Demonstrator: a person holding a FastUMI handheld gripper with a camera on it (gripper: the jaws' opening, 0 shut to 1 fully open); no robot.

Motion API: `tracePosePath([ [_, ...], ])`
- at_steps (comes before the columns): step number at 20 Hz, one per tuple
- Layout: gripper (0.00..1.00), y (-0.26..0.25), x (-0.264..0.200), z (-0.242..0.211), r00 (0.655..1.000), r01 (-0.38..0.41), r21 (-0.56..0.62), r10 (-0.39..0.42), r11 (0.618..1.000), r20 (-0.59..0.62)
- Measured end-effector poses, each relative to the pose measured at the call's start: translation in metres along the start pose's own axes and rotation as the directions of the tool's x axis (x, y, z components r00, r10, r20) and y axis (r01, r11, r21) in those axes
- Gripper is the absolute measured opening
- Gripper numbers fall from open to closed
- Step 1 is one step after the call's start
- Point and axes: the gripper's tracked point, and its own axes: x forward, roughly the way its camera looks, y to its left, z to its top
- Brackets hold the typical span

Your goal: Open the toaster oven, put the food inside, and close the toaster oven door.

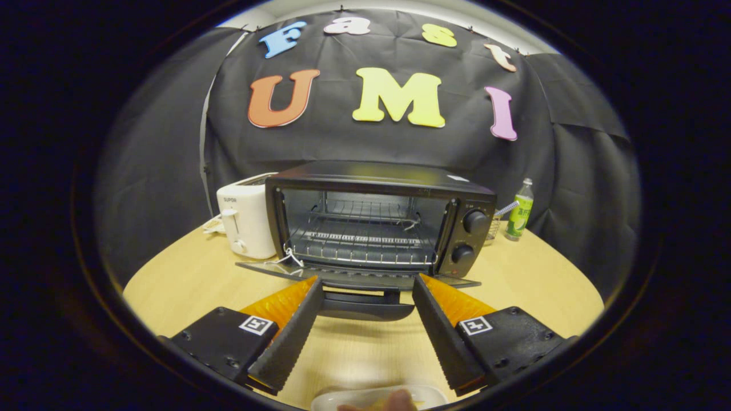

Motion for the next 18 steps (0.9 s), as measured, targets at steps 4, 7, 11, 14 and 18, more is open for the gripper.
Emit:
tracePosePath([
  [4, 1.00, 0.000, -0.004, -0.023, 0.996, -0.035, 0.020, 0.037, 0.999, -0.078],
  [7, 1.00, 0.000, -0.004, -0.039, 0.990, -0.047, 0.040, 0.051, 0.998, -0.130],
  [11, 1.00, 0.003, -0.014, -0.043, 0.986, -0.063, 0.070, 0.073, 0.995, -0.150],
  [14, 1.00, -0.003, -0.033, -0.034, 0.989, -0.056, 0.073, 0.065, 0.996, -0.131],
  [18, 1.00, -0.008, -0.079, -0.013, 0.997, -0.052, 0.070, 0.056, 0.996, -0.053],
])
